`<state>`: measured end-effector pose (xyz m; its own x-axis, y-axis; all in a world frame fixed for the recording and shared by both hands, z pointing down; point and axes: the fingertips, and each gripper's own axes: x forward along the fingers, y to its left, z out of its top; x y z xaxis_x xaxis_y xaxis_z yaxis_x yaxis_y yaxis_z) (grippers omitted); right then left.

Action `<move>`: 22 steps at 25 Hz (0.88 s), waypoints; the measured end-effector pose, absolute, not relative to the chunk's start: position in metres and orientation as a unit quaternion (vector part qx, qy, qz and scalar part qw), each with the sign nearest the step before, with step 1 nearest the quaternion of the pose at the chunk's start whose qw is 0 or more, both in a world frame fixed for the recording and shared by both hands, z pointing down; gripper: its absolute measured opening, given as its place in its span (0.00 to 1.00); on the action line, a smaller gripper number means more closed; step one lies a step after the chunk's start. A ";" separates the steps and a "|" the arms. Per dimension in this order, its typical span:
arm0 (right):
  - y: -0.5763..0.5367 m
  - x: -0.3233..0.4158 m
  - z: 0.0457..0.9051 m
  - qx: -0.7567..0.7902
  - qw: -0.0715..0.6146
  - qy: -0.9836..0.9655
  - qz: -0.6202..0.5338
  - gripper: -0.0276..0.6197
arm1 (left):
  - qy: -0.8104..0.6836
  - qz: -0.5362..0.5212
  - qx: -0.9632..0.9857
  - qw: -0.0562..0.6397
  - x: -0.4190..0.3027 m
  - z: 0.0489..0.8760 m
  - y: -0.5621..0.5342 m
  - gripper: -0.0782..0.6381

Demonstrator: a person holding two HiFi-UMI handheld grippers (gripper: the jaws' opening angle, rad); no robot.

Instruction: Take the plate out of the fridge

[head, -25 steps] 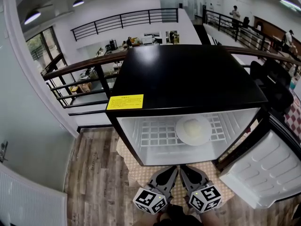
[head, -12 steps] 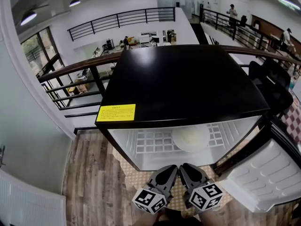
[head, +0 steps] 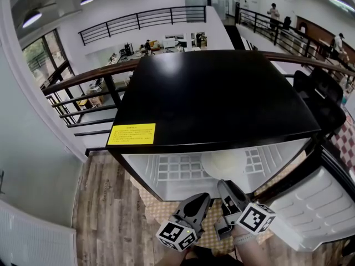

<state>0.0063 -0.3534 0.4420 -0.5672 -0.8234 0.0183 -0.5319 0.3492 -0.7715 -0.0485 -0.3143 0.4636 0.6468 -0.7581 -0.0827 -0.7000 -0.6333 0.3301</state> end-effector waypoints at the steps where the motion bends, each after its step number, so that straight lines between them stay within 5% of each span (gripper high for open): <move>1: -0.358 0.009 0.440 -0.423 0.204 0.788 -0.397 0.28 | -0.405 -0.107 0.898 0.136 -0.047 0.464 -0.314 0.13; 22: -0.375 0.031 0.449 -0.405 0.259 0.677 -0.557 0.22 | -0.401 -0.105 0.902 0.125 -0.041 0.454 -0.315 0.13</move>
